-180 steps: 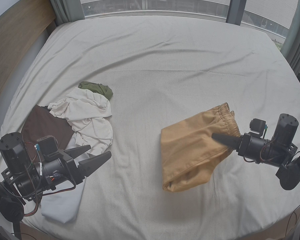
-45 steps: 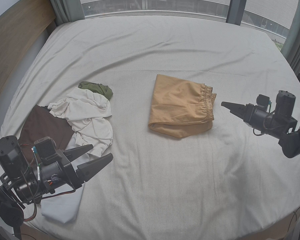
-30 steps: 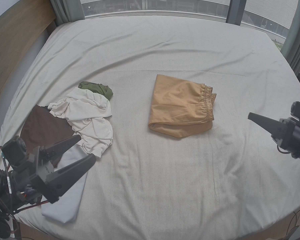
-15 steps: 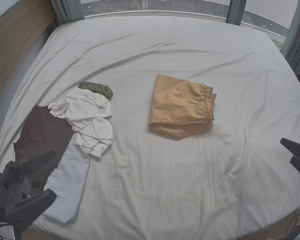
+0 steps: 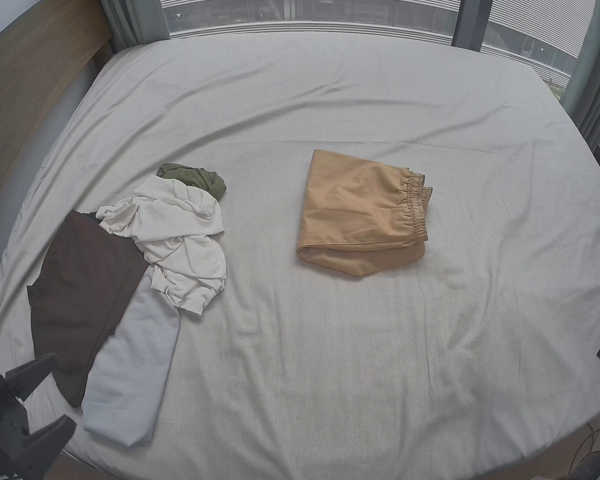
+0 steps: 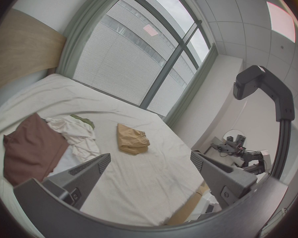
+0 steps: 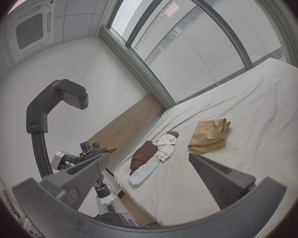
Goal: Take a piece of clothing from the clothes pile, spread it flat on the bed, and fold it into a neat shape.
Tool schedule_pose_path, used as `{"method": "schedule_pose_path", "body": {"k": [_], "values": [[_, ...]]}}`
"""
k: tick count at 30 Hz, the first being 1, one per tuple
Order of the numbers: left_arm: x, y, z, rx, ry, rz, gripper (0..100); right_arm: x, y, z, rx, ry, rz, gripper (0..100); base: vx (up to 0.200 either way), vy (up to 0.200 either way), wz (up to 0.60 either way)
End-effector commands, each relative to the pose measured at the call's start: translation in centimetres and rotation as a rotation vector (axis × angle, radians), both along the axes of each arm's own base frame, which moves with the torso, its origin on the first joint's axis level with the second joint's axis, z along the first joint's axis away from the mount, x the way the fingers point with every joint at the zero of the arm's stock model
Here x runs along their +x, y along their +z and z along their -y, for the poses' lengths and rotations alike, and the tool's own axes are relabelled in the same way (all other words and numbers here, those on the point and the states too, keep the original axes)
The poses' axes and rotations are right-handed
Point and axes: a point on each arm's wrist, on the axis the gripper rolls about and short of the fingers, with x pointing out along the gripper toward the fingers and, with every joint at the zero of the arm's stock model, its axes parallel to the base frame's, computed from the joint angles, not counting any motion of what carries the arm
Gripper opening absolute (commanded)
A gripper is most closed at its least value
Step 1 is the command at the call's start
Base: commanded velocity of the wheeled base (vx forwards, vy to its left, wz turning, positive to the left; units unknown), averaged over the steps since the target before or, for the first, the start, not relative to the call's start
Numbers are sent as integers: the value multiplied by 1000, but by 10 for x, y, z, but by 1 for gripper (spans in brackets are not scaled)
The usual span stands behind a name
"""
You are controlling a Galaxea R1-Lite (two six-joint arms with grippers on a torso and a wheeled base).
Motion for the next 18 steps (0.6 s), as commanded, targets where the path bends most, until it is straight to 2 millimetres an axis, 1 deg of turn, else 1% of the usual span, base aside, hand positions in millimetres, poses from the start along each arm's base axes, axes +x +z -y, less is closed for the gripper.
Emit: {"method": "schedule_pose_path", "body": {"k": [1, 3, 7, 11, 15, 16, 18], "values": [[-39, -8, -10, -14, 138, 142, 100, -29, -19, 5, -1, -70, 91, 100, 0, 0, 0], [-44, -13, -11, -7, 161, 137, 100, -32, -25, 4, -16, -112, 101, 100, 0, 0, 0], [-49, -20, -9, 11, 184, 138, 100, -28, -33, 5, -45, -171, 103, 100, 0, 0, 0], [-48, -27, -8, 29, 213, 134, 100, -29, -31, 5, -47, -246, 100, 100, 0, 0, 0], [-49, -29, -7, 45, 252, 126, 100, -27, -26, 1, -88, -377, 94, 100, 0, 0, 0], [-49, -32, -6, 52, 257, 120, 100, -27, -27, 1, -95, -376, 99, 100, 0, 0, 0], [-49, -45, -5, 78, 257, 111, 100, -28, -32, 2, -96, -355, 96, 100, 0, 0, 0]]}}
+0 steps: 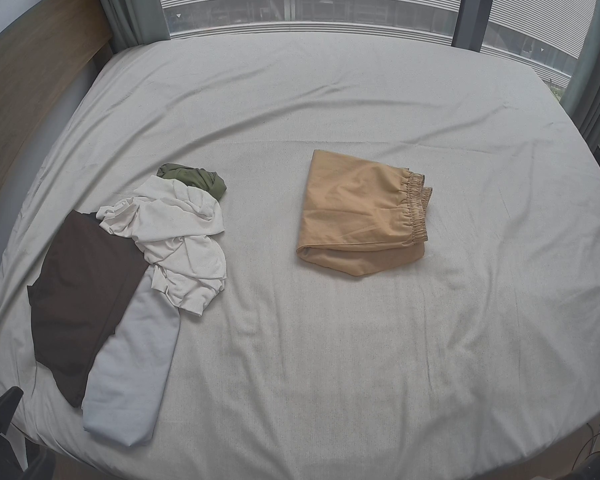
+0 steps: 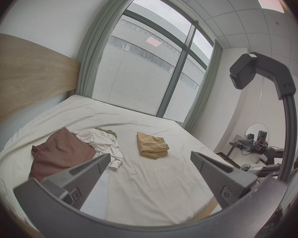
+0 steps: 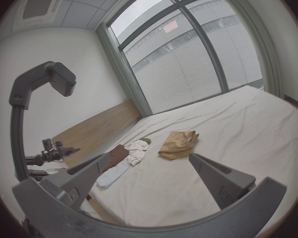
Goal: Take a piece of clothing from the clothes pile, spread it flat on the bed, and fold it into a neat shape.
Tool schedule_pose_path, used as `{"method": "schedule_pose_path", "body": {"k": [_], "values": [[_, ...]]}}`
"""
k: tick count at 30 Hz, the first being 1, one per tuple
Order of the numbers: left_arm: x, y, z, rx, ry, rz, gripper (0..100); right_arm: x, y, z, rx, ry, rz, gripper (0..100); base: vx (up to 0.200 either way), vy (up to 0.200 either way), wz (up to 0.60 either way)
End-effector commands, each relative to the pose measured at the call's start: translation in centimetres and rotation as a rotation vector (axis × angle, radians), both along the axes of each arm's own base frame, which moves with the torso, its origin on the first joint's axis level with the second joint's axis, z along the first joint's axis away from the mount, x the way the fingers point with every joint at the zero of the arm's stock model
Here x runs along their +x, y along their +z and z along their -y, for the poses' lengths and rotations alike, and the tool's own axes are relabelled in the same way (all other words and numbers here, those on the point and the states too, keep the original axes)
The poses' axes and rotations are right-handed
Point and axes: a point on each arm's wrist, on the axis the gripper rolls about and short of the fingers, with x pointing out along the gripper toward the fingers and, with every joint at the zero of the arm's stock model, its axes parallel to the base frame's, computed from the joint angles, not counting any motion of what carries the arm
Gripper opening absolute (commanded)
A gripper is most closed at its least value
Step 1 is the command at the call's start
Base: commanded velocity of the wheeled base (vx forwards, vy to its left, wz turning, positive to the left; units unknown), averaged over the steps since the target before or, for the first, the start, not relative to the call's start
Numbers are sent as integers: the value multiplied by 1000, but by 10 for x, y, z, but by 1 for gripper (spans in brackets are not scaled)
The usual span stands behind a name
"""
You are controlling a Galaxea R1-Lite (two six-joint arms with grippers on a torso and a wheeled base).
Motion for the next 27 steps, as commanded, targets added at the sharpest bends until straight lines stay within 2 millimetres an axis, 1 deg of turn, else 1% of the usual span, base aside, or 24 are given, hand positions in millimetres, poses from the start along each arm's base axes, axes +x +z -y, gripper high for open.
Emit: {"method": "schedule_pose_path", "body": {"k": [1, 3, 4, 7, 8, 9, 10, 11, 13, 15, 19, 23, 24, 25, 26, 27], "values": [[-2, -24, 2, 51, 37, -8, 100, -1, -8, 0, -21, -13, 2, 100, 0, 0, 0], [0, -36, 2, 99, 39, -23, 100, -2, -19, 0, -33, -14, 12, 100, 0, 0, 0], [0, -39, 2, 126, 48, -41, 100, -2, -28, -1, -58, -27, 16, 100, 0, 0, 0], [0, -40, 1, 137, 76, -45, 100, 4, -48, 0, -127, -66, -26, 100, 0, 0, 0], [1, -40, 1, 139, 94, -44, 100, 4, -51, 0, -175, -114, -28, 100, 0, 0, 0], [1, -40, 1, 139, 94, -44, 100, 4, -51, 0, -175, -114, -28, 100, 0, 0, 0], [1, -40, -1, 146, 164, -44, 100, 6, -54, 4, -238, -309, -33, 100, 0, 0, 0], [1, -40, -2, 146, 198, -47, 100, 6, -53, 6, -255, -396, -35, 100, 0, 0, 0], [2, -40, -3, 143, 272, -51, 100, 6, -54, 10, -294, -549, -42, 100, 0, 0, 0], [2, -39, -4, 135, 330, -55, 100, 6, -54, 11, -302, -619, -57, 100, 0, 0, 0], [2, -40, -7, 129, 433, -69, 100, 7, -54, 12, -282, -649, -71, 100, 0, 0, 0], [2, -41, -7, 160, 470, -69, 100, 7, -54, 12, -267, -628, -79, 100, 0, 0, 0], [3, -46, -8, 205, 476, -113, 100, 7, -55, 10, -226, -557, -84, 100, 0, 0, 0], [2, -49, -8, 218, 473, -141, 100, 7, -55, 10, -178, -540, -98, 100, 0, 0, 0], [2, -48, -8, 222, 473, -133, 100, 7, -54, 10, -132, -546, -111, 100, 0, 0, 0], [3, -48, -8, 222, 473, -127, 100, 7, -54, 10, -121, -551, -114, 100, 0, 0, 0]]}}
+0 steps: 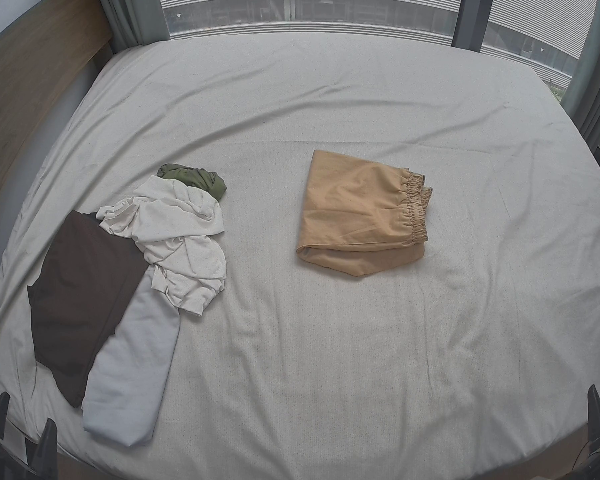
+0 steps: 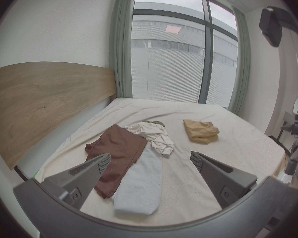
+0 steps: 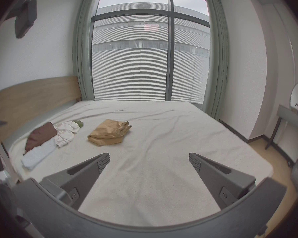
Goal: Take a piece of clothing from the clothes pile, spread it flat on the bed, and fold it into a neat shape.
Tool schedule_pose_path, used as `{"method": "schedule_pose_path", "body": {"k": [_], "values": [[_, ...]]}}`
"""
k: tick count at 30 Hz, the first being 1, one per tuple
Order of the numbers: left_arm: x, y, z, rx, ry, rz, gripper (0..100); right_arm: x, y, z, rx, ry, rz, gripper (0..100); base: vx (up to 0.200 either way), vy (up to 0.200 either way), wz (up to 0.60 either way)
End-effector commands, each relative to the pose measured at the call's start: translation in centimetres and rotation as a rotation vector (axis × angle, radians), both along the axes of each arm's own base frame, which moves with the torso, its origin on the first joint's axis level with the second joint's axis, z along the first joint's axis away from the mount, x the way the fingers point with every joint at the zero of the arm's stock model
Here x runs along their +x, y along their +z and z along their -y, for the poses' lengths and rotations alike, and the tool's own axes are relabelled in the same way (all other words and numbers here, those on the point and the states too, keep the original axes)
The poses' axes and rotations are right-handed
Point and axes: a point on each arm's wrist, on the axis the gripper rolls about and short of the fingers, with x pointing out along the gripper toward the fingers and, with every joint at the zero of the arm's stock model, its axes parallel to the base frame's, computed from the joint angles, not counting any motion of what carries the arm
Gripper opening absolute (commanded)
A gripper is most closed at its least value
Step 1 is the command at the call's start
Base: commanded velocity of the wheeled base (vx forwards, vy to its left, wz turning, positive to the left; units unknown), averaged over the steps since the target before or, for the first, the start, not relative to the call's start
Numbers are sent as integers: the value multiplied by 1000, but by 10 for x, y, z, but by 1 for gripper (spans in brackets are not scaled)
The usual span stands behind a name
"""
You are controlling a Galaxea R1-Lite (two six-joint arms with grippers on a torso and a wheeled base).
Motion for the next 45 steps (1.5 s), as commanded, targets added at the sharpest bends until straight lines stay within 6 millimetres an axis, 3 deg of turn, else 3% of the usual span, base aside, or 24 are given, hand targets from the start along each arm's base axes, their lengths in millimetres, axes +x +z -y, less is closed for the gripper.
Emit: {"method": "schedule_pose_path", "body": {"k": [1, 15, 21, 24, 27, 30, 36, 41, 45], "values": [[0, -8, 0, 41, 10, -26, 100, 1, -5, -1, 102, 27, -18, 100, 0, 0, 0], [0, -7, 0, 44, 6, -23, 100, 1, -5, 0, 59, -12, -29, 100, 0, 0, 0], [0, -7, 0, 45, 7, -23, 100, 1, -5, -1, 143, 39, -35, 100, 0, 0, 0], [0, -7, 0, 45, 7, -23, 100, 1, -4, -1, 70, 24, -33, 100, 0, 0, 0], [0, -7, 0, 45, 7, -23, 100, 1, -4, -1, -120, 35, -30, 100, 0, 0, 0], [0, -7, 0, 45, 7, -23, 100, 1, -4, -4, -103, 190, -4, 100, 0, 0, 0], [0, -7, 0, 45, 7, -23, 100, 1, -4, -2, -27, 99, -9, 100, 0, 0, 0], [0, -7, 0, 45, 7, -23, 100, 0, -5, 0, 135, 16, -58, 100, 0, 0, 0], [0, -7, 0, 45, 7, -23, 100, 0, -4, 0, 140, 4, -51, 100, 0, 0, 0]]}}
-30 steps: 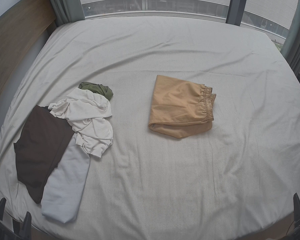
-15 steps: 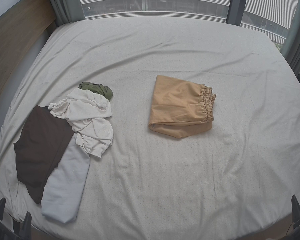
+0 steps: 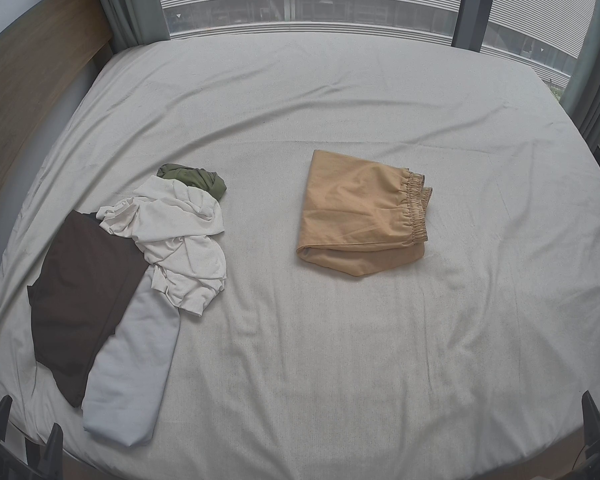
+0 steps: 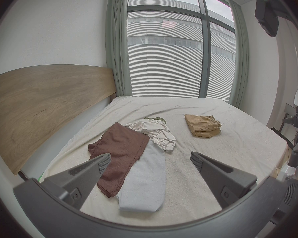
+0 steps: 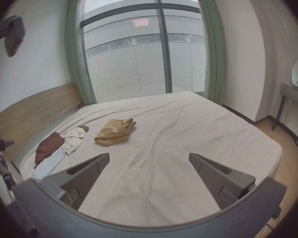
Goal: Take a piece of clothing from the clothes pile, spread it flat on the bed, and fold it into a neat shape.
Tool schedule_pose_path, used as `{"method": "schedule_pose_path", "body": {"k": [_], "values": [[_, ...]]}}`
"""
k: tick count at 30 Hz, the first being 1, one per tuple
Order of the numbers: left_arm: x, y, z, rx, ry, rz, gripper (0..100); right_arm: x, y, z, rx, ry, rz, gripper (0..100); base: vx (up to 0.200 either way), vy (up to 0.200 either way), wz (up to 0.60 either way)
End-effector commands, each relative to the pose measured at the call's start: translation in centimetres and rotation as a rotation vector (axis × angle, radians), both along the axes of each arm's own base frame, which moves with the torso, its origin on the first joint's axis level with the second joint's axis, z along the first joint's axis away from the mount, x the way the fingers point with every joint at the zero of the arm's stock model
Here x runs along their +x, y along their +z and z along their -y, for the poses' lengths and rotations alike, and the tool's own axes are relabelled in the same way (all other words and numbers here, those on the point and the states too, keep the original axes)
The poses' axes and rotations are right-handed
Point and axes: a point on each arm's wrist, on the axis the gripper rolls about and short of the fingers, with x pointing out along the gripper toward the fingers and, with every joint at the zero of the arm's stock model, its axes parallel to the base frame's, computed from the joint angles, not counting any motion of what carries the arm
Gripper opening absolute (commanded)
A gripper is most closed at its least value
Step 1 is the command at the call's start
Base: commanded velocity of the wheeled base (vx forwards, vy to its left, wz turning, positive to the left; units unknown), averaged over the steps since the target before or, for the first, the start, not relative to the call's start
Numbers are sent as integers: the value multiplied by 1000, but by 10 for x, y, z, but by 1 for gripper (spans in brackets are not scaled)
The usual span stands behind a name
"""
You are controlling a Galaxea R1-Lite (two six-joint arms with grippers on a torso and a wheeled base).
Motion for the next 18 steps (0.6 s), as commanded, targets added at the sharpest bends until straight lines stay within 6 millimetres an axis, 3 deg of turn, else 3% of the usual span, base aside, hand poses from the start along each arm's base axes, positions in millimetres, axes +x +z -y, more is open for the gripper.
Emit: {"method": "schedule_pose_path", "body": {"k": [1, 5, 9, 13, 18], "values": [[0, -5, 0, 0, 0, -2, 100, 0, 2, 0, -14, 0, 2, 100, 0, 0, 0], [0, -5, 0, 0, 0, -2, 100, 1, 1, -2, -92, 83, 44, 100, 0, 0, 0], [0, -5, 0, 0, 0, -2, 100, 1, 1, -1, -34, 50, 42, 100, 0, 0, 0], [0, -5, 0, 0, 0, -2, 100, 1, 0, 0, -95, -25, 27, 100, 0, 0, 0], [0, -5, 0, 0, 2, -2, 100, 1, -5, 0, -151, 28, -34, 100, 0, 0, 0]]}}
